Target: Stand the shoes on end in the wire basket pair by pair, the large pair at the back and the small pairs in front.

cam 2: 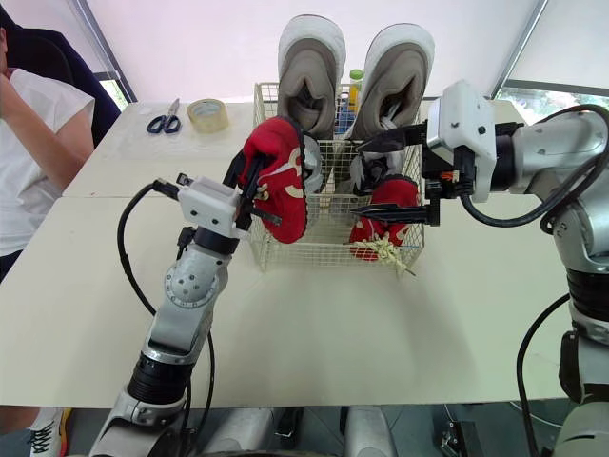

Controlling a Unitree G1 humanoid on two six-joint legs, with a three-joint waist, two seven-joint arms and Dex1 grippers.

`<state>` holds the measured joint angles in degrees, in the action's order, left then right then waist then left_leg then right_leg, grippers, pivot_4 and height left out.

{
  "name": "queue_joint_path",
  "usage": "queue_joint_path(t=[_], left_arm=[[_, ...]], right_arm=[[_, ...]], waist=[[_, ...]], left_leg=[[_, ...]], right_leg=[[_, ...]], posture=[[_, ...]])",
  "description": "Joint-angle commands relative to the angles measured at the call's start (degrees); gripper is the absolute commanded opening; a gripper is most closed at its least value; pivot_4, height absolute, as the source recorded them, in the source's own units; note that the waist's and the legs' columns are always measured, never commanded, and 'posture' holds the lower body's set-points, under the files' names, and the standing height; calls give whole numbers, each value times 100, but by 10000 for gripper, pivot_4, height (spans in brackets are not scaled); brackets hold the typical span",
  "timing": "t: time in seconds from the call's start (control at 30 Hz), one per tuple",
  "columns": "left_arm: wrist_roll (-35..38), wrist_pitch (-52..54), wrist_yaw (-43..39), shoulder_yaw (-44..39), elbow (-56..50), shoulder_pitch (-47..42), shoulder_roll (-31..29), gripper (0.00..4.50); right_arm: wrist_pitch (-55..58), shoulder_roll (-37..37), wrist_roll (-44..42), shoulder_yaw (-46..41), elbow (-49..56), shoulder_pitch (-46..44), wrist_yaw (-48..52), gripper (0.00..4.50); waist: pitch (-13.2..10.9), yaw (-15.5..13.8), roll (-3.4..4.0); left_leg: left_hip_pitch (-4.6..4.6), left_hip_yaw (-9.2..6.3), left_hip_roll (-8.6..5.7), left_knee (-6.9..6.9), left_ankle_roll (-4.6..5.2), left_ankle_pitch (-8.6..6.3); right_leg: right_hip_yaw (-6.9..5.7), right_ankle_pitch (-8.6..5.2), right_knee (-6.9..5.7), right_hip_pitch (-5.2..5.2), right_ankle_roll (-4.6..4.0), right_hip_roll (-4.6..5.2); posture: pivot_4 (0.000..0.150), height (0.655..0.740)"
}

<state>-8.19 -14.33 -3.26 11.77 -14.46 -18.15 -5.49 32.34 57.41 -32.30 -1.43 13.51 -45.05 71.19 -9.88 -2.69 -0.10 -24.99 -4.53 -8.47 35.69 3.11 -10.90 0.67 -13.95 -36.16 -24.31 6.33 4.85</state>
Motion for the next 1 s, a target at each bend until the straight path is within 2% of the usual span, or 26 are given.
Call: queue_joint_path(t=[0.03, 0.3, 0.77, 1.0], left_arm=[[-99, -244, -85, 364, 345, 296, 157, 626], [-202, -539, 87, 274, 457, 122, 563, 626], [-267, -488, 119, 211, 298, -173, 804, 626], [-155, -473, -29, 361, 518, 165, 769, 626]], right_arm=[[56, 149, -93, -318, 183, -41, -33, 45000], [161, 169, -63, -329, 229, -54, 7, 45000], [268, 214, -41, -264, 242, -170, 18, 45000], [332, 212, -48, -258, 291, -172, 4, 45000]], waist=[[1, -15, 2], [3, -118, 4], [2, -114, 2], [2, -115, 3]], left_leg=[[0, 0, 0, -1, 1, -1], [0, 0, 0, 0, 6, -4], [-1, 3, 1, 1, 9, -6], [-1, 3, 2, 2, 9, -6]], right_leg=[[0, 0, 1, 0, 0, 0], [-1, 0, 2, 0, 0, 0], [0, 0, 3, 1, 1, 0], [0, 0, 3, 0, 1, -2]], posture=[[1500, 7400], [1500, 7400], [1500, 7400], [1500, 7400]])
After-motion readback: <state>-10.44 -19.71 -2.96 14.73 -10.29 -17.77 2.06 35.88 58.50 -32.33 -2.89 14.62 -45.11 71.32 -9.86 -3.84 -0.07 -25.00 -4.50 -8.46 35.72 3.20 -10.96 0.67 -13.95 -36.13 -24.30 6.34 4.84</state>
